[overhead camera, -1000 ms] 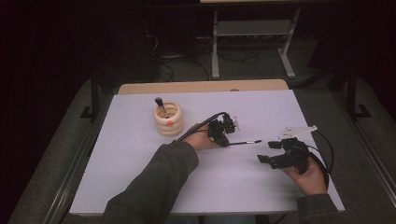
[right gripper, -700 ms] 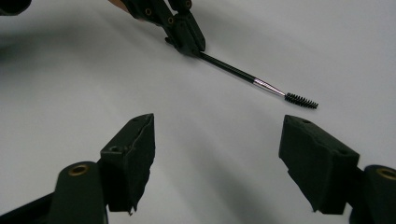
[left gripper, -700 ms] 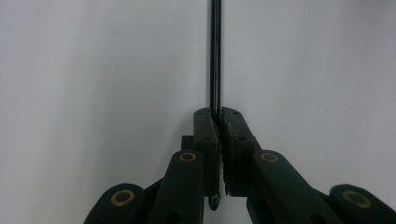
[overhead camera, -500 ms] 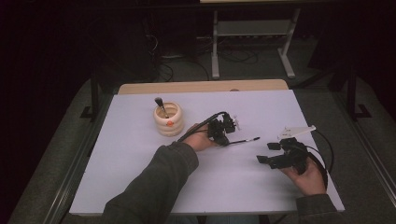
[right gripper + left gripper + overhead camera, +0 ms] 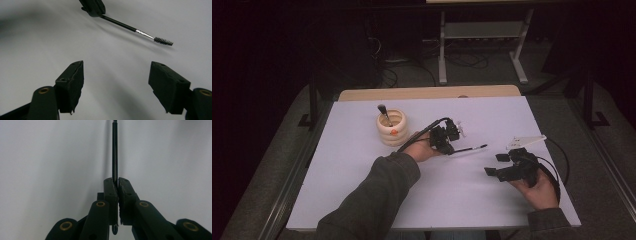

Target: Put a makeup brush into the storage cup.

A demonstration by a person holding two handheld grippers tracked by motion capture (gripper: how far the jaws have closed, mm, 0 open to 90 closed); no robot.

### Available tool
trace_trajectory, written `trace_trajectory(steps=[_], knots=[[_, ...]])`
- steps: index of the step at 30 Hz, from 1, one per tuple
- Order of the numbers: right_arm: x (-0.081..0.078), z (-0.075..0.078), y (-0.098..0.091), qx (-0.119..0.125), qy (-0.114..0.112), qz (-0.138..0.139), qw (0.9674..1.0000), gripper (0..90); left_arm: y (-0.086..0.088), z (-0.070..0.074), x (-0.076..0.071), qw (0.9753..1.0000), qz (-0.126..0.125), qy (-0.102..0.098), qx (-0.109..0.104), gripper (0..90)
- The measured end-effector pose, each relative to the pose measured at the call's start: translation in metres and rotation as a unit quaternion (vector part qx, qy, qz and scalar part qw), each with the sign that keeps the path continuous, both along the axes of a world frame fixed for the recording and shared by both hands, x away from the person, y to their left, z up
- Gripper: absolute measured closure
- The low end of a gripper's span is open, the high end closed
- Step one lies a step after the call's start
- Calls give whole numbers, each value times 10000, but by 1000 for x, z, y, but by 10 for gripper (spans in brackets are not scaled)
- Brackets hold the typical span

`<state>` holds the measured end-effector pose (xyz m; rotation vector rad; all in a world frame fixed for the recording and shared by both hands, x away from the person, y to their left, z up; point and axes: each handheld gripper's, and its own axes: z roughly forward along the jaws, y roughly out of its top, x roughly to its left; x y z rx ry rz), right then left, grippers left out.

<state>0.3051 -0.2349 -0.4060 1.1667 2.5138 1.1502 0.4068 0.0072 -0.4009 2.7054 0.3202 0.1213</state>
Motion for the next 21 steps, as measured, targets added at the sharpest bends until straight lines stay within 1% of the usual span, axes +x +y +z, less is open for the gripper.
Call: trace_trajectory(steps=[2, 7, 9, 12, 13, 14, 15, 16, 17, 18, 19, 20, 21], knots=[[0, 0, 1, 10, 6, 21, 10000, 271, 5, 3, -1, 9999, 35, 1, -103, 861], [-1, 4, 7, 261, 26, 139, 9996, 261, 21, 12, -5, 9995, 134, -25, -287, 861], [-2, 6, 13, 272, -6, 214, 9994, 259, 28, 16, -7, 9992, 149, -66, -372, 861], [-2, 7, 21, 312, 22, 311, 9990, 255, 40, 22, -12, 9986, 167, -115, -479, 862], [-1, 8, 25, 354, 66, 332, 9988, 252, 44, 24, -14, 9985, 163, -123, -502, 862], [1, 7, 28, 382, 73, 394, 9985, 244, 48, 26, -16, 9980, 218, -113, -574, 862], [2, 8, 31, 384, 133, 382, 9984, 239, 52, 28, -17, 9978, 218, -161, -604, 862], [3, 8, 34, 354, 146, 417, 9984, 220, 57, 31, -19, 9975, 228, -167, -645, 862], [4, 8, 37, 339, 178, 465, 9982, 200, 63, 35, -20, 9973, 182, -220, -671, 861], [5, 9, 40, 358, 229, 469, 9980, 205, 66, 36, -22, 9967, 233, -233, -744, 862], [6, 9, 41, 404, 255, 467, 9978, 202, 69, 38, -23, 9966, 233, -248, -751, 862], [8, 9, 43, 448, 298, 489, 9974, 194, 74, 40, -25, 9955, 306, -258, -859, 862], [10, 10, 45, 528, 359, 498, 9967, 191, 79, 42, -27, 9953, 298, -281, -883, 861]])
